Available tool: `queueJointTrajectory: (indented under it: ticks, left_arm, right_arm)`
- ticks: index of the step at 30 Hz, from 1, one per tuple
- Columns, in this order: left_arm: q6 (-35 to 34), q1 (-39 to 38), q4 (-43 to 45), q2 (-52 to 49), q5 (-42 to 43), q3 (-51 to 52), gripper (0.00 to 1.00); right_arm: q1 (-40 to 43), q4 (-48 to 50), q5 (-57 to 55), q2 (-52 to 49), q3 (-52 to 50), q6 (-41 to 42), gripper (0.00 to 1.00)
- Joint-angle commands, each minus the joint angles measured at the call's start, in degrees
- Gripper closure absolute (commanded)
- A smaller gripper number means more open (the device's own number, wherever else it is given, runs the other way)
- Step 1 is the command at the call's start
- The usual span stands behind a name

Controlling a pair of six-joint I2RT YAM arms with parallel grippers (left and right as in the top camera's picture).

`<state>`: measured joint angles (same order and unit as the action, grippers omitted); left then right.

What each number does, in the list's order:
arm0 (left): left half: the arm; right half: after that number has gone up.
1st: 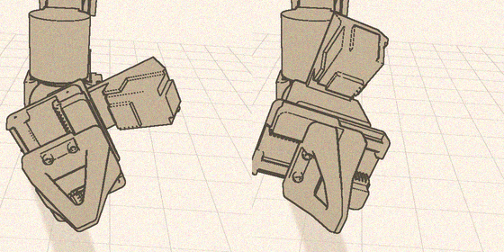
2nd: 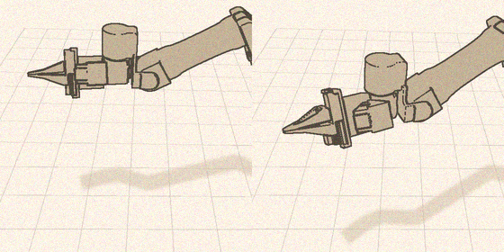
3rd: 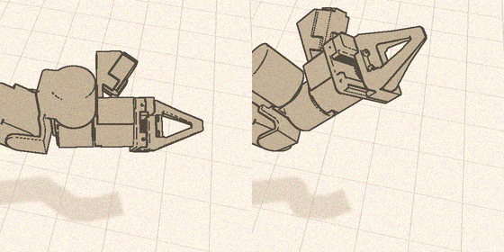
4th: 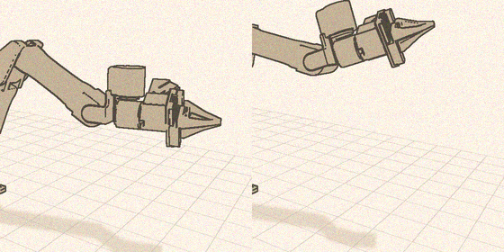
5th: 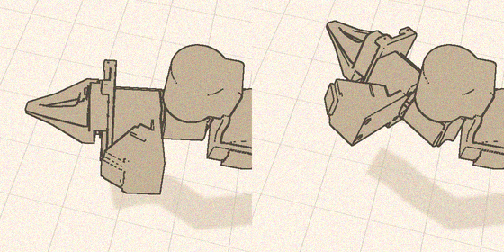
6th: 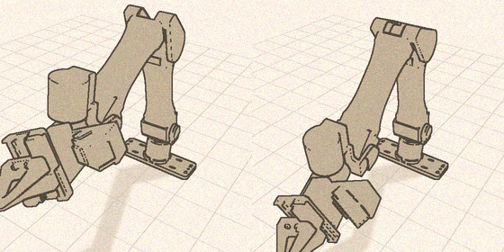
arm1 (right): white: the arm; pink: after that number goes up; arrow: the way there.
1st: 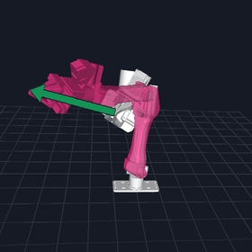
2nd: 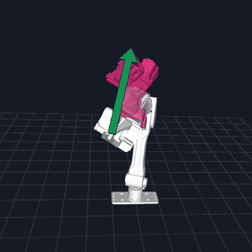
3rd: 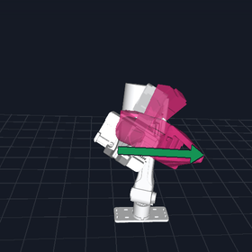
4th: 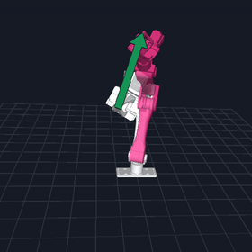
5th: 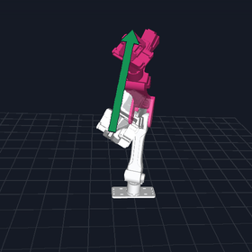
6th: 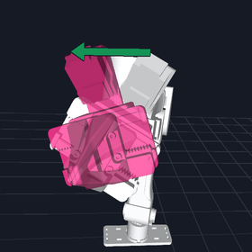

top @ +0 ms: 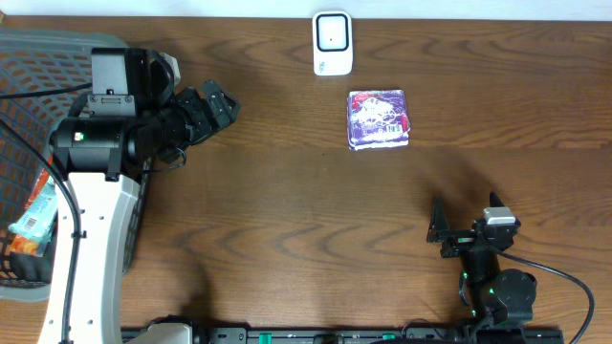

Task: Scan the item barcode
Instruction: 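Move the left gripper back toward the basket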

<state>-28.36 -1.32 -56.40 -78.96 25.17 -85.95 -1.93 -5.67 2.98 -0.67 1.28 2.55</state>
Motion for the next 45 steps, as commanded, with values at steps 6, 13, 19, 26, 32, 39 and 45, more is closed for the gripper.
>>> queueJointTrajectory:
  ticks: [6, 13, 19, 26, 32, 39, 45]
  left_arm:
    - [0.1, 0.3, 0.1, 0.4, -13.1, -0.2, 0.02]
    - [0.2, 0.3, -0.2, 0.4, -17.3, -0.2, 0.02]
    - [0.2, 0.3, -1.7, 0.4, -17.3, -0.2, 0.02]
    - [0.2, 0.3, -3.7, 0.4, -17.3, -0.2, 0.02]
    - [0.2, 0.3, -5.1, 0.4, -17.3, -0.2, 0.02]
    - [0.2, 0.3, -5.1, 0.4, -17.2, -0.2, 0.02]
    - [0.2, 0.3, -5.3, 0.4, -17.2, -0.2, 0.02]
  right_arm:
    - [0.4, 0.1, -0.3, 0.3, -0.3, 0.2, 0.01]
    - [0.5, 0.1, -0.3, 0.3, -0.3, 0.2, 0.01]
    - [0.5, 0.1, -0.3, 0.3, -0.3, 0.2, 0.01]
    - [0.5, 0.1, -0.2, 0.3, -0.3, 0.2, 0.01]
    - [0.5, 0.1, -0.3, 0.3, -0.3, 0.2, 0.01]
    - [0.4, 0.1, -0.3, 0.3, -0.3, 0.2, 0.01]
    - [0.4, 0.1, -0.3, 0.3, -0.3, 0.2, 0.01]
